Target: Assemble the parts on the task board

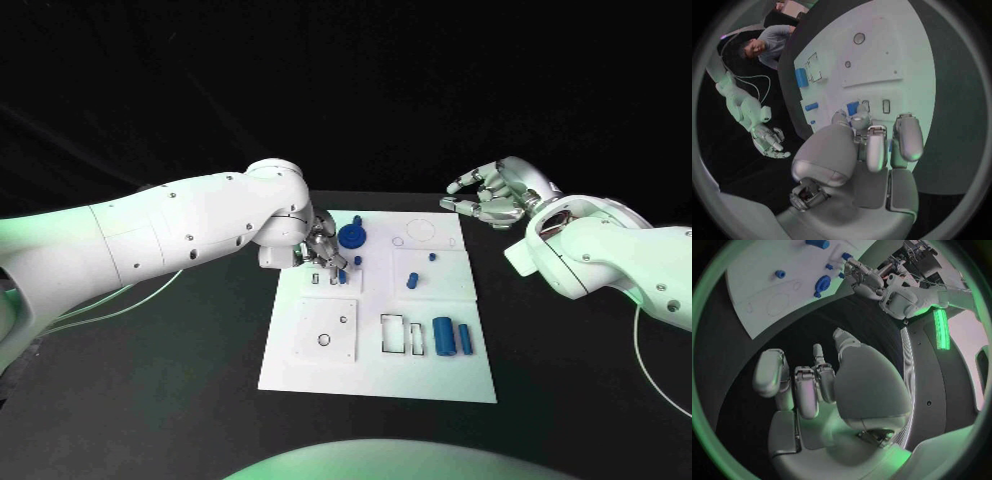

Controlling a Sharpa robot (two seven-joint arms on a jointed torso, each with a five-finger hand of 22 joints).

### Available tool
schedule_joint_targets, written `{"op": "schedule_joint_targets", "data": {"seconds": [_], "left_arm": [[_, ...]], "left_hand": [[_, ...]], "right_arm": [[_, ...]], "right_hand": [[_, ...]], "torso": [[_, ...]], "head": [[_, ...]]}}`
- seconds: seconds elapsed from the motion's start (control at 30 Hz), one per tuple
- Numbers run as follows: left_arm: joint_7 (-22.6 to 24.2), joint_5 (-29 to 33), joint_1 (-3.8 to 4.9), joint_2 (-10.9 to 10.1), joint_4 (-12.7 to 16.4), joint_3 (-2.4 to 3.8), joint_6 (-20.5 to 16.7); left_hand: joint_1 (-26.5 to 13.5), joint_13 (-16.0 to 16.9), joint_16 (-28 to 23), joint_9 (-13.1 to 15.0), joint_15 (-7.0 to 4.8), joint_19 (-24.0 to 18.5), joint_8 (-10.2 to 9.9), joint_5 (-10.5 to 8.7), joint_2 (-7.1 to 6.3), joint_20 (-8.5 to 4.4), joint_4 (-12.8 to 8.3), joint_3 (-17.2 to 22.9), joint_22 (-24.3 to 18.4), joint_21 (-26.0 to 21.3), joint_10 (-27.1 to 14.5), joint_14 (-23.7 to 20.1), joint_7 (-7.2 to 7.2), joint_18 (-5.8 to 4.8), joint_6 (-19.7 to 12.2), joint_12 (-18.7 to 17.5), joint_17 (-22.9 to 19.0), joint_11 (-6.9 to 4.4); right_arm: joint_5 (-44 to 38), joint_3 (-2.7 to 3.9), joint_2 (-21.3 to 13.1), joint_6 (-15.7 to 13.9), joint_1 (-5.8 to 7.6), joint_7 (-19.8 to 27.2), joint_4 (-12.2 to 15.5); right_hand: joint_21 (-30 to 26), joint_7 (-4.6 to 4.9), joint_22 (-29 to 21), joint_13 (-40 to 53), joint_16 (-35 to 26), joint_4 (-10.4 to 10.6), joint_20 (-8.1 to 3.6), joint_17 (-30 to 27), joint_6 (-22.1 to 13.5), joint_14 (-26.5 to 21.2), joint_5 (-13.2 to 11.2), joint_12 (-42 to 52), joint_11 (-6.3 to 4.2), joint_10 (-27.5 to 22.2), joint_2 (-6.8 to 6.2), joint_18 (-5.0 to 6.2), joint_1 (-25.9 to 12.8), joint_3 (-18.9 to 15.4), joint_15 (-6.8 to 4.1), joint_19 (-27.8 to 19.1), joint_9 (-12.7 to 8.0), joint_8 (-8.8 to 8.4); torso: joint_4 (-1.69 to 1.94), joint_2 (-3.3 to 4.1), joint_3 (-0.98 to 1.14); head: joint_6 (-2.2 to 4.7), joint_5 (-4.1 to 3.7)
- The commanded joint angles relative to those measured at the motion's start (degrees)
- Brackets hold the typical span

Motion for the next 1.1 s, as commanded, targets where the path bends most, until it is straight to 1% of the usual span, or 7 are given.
{"op": "schedule_joint_targets", "data": {"seconds": [0.03,0.67,0.8,0.9,0.97,1.0,1.1], "left_arm": [[-0.22,-0.11,-0.04,0.26,-0.2,0.01,1.2],[-0.25,-0.11,-0.17,1.25,-1.69,0.01,0.91],[-0.23,-0.05,-0.19,1.32,-1.83,0.02,0.87],[-0.23,0.21,-0.19,1.36,-1.83,0.02,0.88],[-0.23,0.41,-0.2,1.4,-1.81,0.02,0.9],[-0.23,0.53,-0.2,1.42,-1.8,0.02,0.94],[-0.24,0.73,-0.2,1.48,-1.82,0.02,1.03]], "left_hand": [[0.46,-0.05,0.2,0.07,-0.22,-0.1,0.22,0.4,-0.25,-0.24,-0.18,-1.08,0.09,0.05,-0.34,6.06,-0.49,-0.86,0.07,-0.09,15.09,-0.27],[1.7,-0.37,0.2,0.18,-0.36,-0.16,0.36,0.81,0.2,-0.37,-0.21,-0.5,0.11,0.0,-0.58,6.06,-0.68,-0.85,0.17,-0.33,15.09,-0.45],[3.47,-0.69,0.2,0.3,-0.53,-0.19,0.46,0.92,0.5,-0.53,-0.35,0.28,0.18,-0.04,-0.82,6.06,-0.88,-0.84,0.09,-0.6,15.09,-0.63],[6.41,-0.9,0.2,0.45,-0.78,-0.22,0.6,-1.66,0.82,-0.8,-0.31,2.06,0.3,-0.09,-0.96,6.06,-1.13,-0.84,0.07,-0.79,15.09,-0.88],[8.0,-1.06,0.2,0.52,-0.9,-0.21,0.64,-2.83,0.72,-0.92,-0.3,3.25,0.39,-0.11,-1.07,6.06,-1.24,-0.85,0.0,-0.95,15.09,-0.99],[9.25,-1.32,0.2,0.55,-0.96,-0.23,0.62,-4.04,0.51,-1.0,-0.26,4.37,0.44,-0.14,-1.24,6.06,-1.29,-0.86,-0.08,-1.2,15.09,-1.06],[10.47,-1.52,0.2,0.57,-1.0,-0.22,0.61,-4.6,0.09,-1.06,-0.26,5.7,0.53,-0.15,-1.35,6.06,-1.35,-0.87,-0.1,-1.4,15.09,-1.11]], "right_arm": [[-0.58,-0.01,-0.03,0.53,-0.03,-0.07,0.0],[-0.58,-0.02,0.15,0.78,-0.03,-0.19,-0.13],[-0.58,-0.03,0.18,0.84,-0.03,-0.23,-0.17],[-0.58,-0.04,0.23,0.89,-0.03,-0.26,-0.22],[-0.58,-0.04,0.27,0.9,-0.03,-0.27,-0.25],[-0.58,-0.05,0.28,0.92,-0.03,-0.28,-0.26],[-0.58,-0.05,0.32,0.96,-0.03,-0.3,-0.27]], "right_hand": [[-0.4,-0.07,-0.05,6.18,-0.38,0.04,0.02,9.01,-0.36,4.48,0.27,-0.15,-0.04,-0.23,-0.14,0.87,0.04,0.44,-0.05,-0.55,0.08,0.24],[-0.44,-0.08,-0.06,6.22,-0.41,0.05,0.01,8.97,-0.33,4.47,0.33,-0.1,-0.06,-0.18,-0.08,0.87,-0.01,0.49,-0.06,-0.54,0.14,0.3],[-0.44,-0.08,-0.06,6.22,-0.41,0.05,0.01,8.97,-0.33,4.47,0.33,-0.1,-0.06,-0.18,-0.08,0.87,-0.01,0.49,-0.06,-0.54,0.14,0.3],[-0.49,-0.09,-0.09,6.22,-0.39,0.06,0.0,9.05,-0.31,4.49,0.38,-0.09,-0.07,-0.16,-0.04,0.88,-0.06,0.52,-0.07,-0.54,0.17,0.33],[-0.49,-0.09,-0.09,6.22,-0.39,0.06,0.0,9.05,-0.31,4.49,0.38,-0.09,-0.07,-0.16,-0.04,0.88,-0.06,0.52,-0.07,-0.54,0.17,0.33],[-0.49,-0.09,-0.09,6.22,-0.39,0.06,0.0,9.05,-0.31,4.49,0.38,-0.09,-0.07,-0.16,-0.04,0.88,-0.06,0.52,-0.07,-0.54,0.17,0.33],[-0.75,-0.1,-0.29,6.28,-0.2,0.06,0.0,9.58,-0.29,4.62,0.42,-0.03,-0.07,-0.11,-0.01,0.94,-0.08,0.54,-0.07,-0.67,0.19,0.36]], "torso": [[0.02,0.03,-0.02],[-0.03,0.03,0.02],[0.0,0.05,0.05],[0.0,0.04,0.05],[0.0,0.03,0.05],[0.0,0.03,0.05],[0.01,0.02,0.07]], "head": [[-0.09,-0.06],[-0.36,-0.02],[-0.39,-0.03],[-0.44,-0.05],[-0.45,-0.04],[-0.49,-0.06],[-0.54,-0.01]]}}
